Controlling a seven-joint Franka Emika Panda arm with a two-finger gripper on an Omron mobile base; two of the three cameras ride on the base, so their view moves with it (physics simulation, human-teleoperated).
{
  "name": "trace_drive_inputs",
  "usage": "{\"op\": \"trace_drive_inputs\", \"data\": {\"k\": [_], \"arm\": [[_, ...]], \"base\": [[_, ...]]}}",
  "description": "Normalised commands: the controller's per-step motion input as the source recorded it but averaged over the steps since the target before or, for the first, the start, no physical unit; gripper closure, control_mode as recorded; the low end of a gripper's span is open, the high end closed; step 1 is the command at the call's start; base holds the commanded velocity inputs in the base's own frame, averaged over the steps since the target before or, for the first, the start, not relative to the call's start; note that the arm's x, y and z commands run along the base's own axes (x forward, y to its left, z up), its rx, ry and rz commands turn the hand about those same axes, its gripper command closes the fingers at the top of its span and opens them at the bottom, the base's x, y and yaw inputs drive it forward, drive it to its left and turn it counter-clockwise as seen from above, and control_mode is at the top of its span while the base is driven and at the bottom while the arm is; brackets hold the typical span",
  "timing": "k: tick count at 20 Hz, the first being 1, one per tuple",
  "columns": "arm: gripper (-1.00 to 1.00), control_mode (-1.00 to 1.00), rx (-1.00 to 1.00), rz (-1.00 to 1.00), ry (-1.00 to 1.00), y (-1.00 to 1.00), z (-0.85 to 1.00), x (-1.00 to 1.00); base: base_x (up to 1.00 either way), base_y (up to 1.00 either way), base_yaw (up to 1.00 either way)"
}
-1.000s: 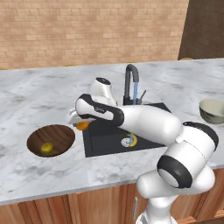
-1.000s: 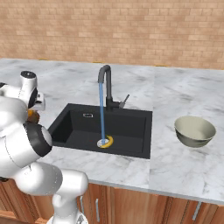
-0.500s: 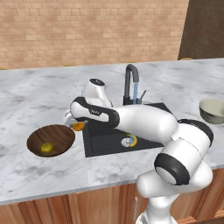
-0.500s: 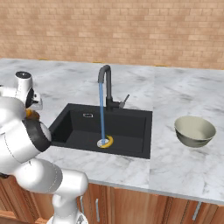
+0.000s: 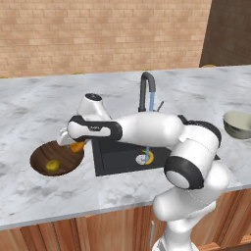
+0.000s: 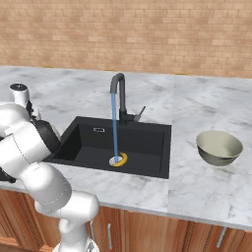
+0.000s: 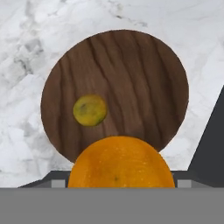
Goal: Pick the oranges from the sink and place them in one bowl. Place the banana in the other bowl. Then turn off the sink faucet.
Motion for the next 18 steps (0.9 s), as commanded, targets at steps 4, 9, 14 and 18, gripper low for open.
{"op": "trace_drive_inputs", "data": {"k": [4,9,14,18], "arm": [[1.00,-1.00,-0.02,0.00,0.01,0.30,-0.26,0.23],[1.00,-1.00,-0.03,0.00,0.00,0.26,-0.35,0.18],[1.00,-1.00,-0.02,-0.01,0.00,0.26,-0.41,0.26],[-1.00,-1.00,-0.01,-0.05,0.00,0.26,-0.36,0.46]], "base": [[0.00,0.00,0.00],[0.00,0.00,0.00],[0.00,0.00,0.00],[0.00,0.00,0.00]]}}
